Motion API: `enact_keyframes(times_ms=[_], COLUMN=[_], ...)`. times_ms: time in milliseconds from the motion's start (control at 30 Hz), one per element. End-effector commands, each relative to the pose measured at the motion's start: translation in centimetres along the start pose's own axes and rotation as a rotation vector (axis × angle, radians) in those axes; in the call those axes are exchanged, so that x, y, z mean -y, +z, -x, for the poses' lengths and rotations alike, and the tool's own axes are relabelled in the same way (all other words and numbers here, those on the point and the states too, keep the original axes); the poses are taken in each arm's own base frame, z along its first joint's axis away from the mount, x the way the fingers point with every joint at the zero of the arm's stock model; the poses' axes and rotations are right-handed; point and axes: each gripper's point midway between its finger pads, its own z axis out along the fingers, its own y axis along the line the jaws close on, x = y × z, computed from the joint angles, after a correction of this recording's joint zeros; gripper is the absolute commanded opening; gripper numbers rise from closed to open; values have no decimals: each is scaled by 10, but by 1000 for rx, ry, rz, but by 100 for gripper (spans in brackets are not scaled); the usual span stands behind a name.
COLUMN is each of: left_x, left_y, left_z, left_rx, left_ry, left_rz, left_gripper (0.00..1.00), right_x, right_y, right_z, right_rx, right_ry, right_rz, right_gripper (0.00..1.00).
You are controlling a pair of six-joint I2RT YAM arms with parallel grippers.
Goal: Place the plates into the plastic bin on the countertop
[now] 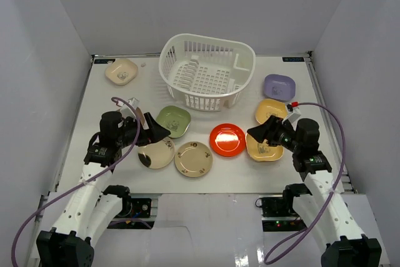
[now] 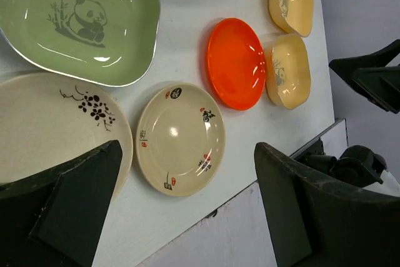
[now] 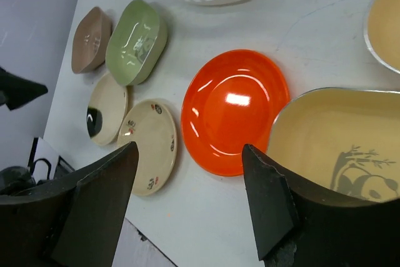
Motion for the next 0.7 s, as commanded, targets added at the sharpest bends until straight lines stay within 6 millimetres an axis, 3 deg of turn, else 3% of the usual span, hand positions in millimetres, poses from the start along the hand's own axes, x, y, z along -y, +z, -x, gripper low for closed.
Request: enact_keyframes(times_ms=[0,100,233,400,533,667], left_x=[3,-14,-47,-82,-97,-106], left_y=[-1,5,13,32,53,72], left_z=[21,28,36,49,55,58], left_rx=[35,16,38,72,57,57], left_ry=[21,-2,-62,-114,-116,-83], left_rz=[34,139,308,458,535,607], left_gripper=[98,95,82,79,74,67], right_x=[-21,-35,-55,-80,-96,-95], right_y=[7,17,31,43,43,44], right_z=[-1,-17,-35,-53,-65,-80], right_rx=[-5,-47,-85,-119,-139,-160], right_ry=[-52,-81,-142,-239,-300,-306], right_rz=[61,80,103,108,137,148], right_gripper=[73,73,71,68,65,61])
